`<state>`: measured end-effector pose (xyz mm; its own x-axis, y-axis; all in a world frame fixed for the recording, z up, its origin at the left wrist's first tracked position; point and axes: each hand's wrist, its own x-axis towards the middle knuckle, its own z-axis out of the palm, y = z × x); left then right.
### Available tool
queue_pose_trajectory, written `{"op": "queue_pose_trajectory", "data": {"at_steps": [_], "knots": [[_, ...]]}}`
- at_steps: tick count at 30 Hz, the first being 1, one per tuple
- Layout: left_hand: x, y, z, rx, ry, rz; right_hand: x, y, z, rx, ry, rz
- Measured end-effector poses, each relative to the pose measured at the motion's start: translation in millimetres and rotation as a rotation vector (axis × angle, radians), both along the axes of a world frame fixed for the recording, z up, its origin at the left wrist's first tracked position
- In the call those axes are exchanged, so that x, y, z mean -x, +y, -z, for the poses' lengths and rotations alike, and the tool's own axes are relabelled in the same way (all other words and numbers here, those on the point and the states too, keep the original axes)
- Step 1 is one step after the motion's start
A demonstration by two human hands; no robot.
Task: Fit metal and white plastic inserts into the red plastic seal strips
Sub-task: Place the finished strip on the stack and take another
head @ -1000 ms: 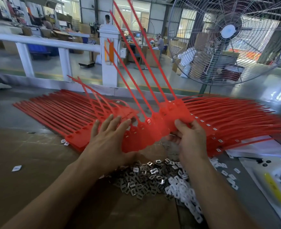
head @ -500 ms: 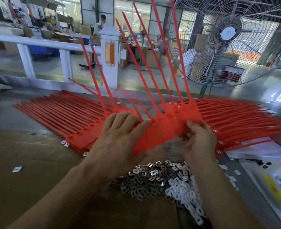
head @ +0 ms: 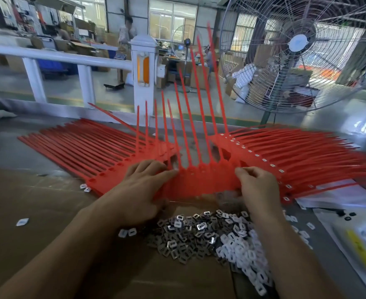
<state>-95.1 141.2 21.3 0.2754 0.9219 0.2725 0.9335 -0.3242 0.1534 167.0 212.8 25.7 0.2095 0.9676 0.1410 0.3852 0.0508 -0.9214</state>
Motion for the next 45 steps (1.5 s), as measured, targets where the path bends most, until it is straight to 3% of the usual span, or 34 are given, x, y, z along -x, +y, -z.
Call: {"op": "queue_pose_trajectory", "data": {"at_steps": [4,13,17,19,21,23,25,35,45], "knots": [[6,3,5,0.132,-0.083,-0.006,-8,1,-2,0.074,-0.332,-0.032],[9,4,8,0.153,-0.13,-0.025,-14,-6,-14,0.164,-0.605,-0.085],[14,3,9,0.162,-0.131,-0.028,-14,-12,-21,0.027,-0.768,0.0],[14,2,9,0.165,-0.134,-0.023,-11,-18,-27,-0.059,-0.676,-0.118],[14,1,9,0.16,-0.147,-0.018,-4,-24,-31,-0.033,-0.561,-0.446],[13,0,8,0.158,-0.151,-0.021,6,-32,-31,0.054,-0.573,-0.746],[12,-2,7,0.157,-0.143,-0.028,15,-36,-27,0.088,-0.608,-0.868],[7,-8,0,0.166,-0.126,-0.008,35,-41,-14,-0.036,-0.667,-0.931],[6,-11,-2,0.142,-0.134,0.008,38,-43,-10,-0.086,-0.632,-0.834]]}}
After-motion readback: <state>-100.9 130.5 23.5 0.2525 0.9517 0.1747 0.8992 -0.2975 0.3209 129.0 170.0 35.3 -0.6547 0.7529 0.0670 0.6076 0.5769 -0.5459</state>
